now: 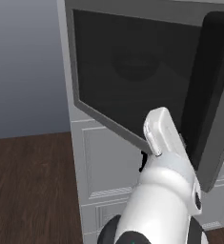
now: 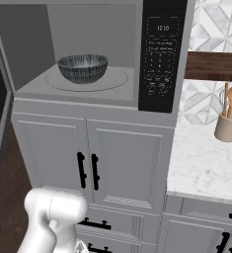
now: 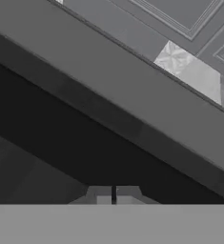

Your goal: Open the microwave, place the bowl with waffle inside the microwave, then close the microwave door and turn it on.

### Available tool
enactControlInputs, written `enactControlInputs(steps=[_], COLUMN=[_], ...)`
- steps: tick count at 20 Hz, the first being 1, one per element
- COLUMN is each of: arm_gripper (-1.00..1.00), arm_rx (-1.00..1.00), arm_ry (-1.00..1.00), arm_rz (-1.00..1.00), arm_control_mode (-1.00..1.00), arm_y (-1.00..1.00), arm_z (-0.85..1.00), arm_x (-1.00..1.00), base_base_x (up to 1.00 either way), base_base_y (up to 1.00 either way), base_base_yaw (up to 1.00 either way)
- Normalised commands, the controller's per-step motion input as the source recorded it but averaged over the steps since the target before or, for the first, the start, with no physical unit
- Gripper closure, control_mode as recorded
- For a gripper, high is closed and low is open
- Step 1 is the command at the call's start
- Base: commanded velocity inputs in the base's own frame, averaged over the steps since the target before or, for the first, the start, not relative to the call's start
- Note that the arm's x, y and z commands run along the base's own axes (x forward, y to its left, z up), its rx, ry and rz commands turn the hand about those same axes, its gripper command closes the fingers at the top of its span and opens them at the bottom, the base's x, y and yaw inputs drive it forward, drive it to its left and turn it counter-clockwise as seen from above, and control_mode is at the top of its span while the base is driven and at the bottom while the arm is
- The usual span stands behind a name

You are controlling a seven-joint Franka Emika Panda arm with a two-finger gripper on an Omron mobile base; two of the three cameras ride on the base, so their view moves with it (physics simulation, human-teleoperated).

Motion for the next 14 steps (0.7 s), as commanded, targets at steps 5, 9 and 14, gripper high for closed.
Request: enactControlInputs(steps=[5, 9, 14], arm_gripper=[1.00, 1.00, 1.00], arm_rx=[0.00, 0.00, 0.00], arm_ry=[0.02, -0.01, -0.09], arm_rz=[0.00, 0.03, 0.20], arm_control_mode=[-1.00, -1.00, -1.00], arm_y=[-0.78, -0.68, -0.68], arm_z=[0.00, 0.01, 0.22], arm_x=[1.00, 0.90, 0.66], base_base_x=[0.00, 0.00, 0.00], base_base_y=[0.00, 0.00, 0.00], base_base_yaw=[0.00, 0.00, 0.00])
